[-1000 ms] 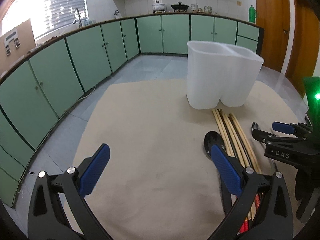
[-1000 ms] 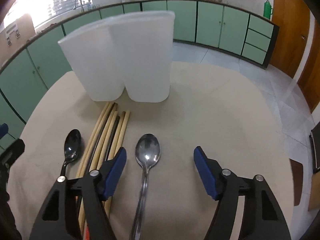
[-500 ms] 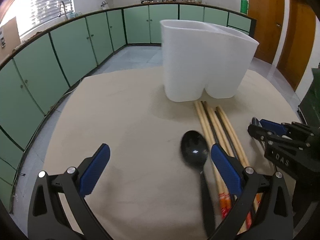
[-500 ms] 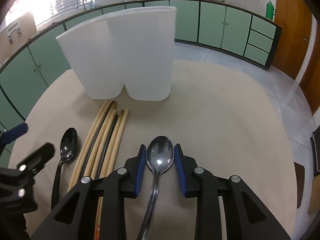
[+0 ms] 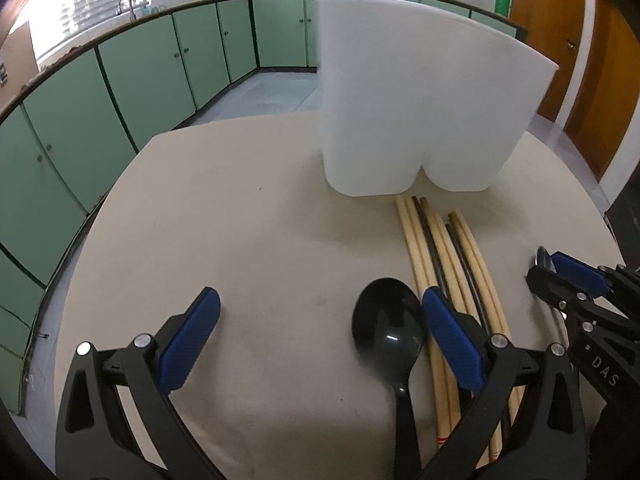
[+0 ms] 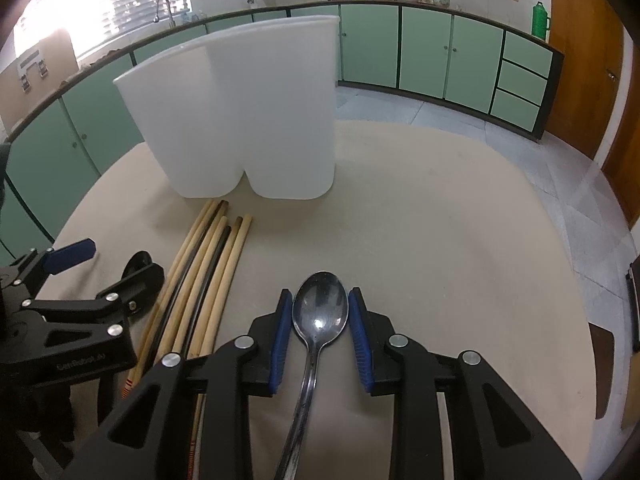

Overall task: Organize utensils
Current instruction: 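Close the left tool on the black spoon while the right tool holds the silver spoon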

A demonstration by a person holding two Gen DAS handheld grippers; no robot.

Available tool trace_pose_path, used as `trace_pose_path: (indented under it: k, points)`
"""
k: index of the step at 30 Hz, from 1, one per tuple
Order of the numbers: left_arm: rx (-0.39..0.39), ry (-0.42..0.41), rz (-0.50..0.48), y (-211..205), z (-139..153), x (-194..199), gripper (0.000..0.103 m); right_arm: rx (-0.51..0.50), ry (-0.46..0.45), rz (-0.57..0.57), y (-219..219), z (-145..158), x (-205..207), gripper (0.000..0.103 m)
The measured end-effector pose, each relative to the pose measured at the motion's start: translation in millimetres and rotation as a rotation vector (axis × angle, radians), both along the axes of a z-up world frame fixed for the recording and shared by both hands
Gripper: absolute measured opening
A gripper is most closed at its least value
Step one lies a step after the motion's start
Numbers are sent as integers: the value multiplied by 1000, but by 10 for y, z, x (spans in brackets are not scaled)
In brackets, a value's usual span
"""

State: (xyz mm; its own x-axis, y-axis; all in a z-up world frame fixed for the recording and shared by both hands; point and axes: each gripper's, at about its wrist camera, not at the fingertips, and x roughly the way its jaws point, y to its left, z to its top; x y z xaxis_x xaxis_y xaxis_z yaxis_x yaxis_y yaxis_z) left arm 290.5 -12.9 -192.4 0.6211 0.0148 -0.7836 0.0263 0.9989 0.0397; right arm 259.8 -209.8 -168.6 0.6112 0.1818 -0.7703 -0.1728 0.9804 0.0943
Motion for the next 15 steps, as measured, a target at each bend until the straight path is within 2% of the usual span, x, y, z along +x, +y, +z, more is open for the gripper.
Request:
trace_pose_path:
  k: [4, 7, 13, 15]
  points:
    - [-7, 18, 1, 61, 20, 32, 95, -8, 0, 2, -3, 2, -9, 29]
    - [-17, 17, 1, 72, 16, 31, 87, -19, 1, -1, 23, 0, 1, 29]
    - [-33, 6, -37, 3, 18, -56, 62, -41, 1, -12, 126, -17, 18, 29]
    - [-42, 0, -57, -40, 26, -82, 46, -52, -2, -12, 170, -22, 13, 29]
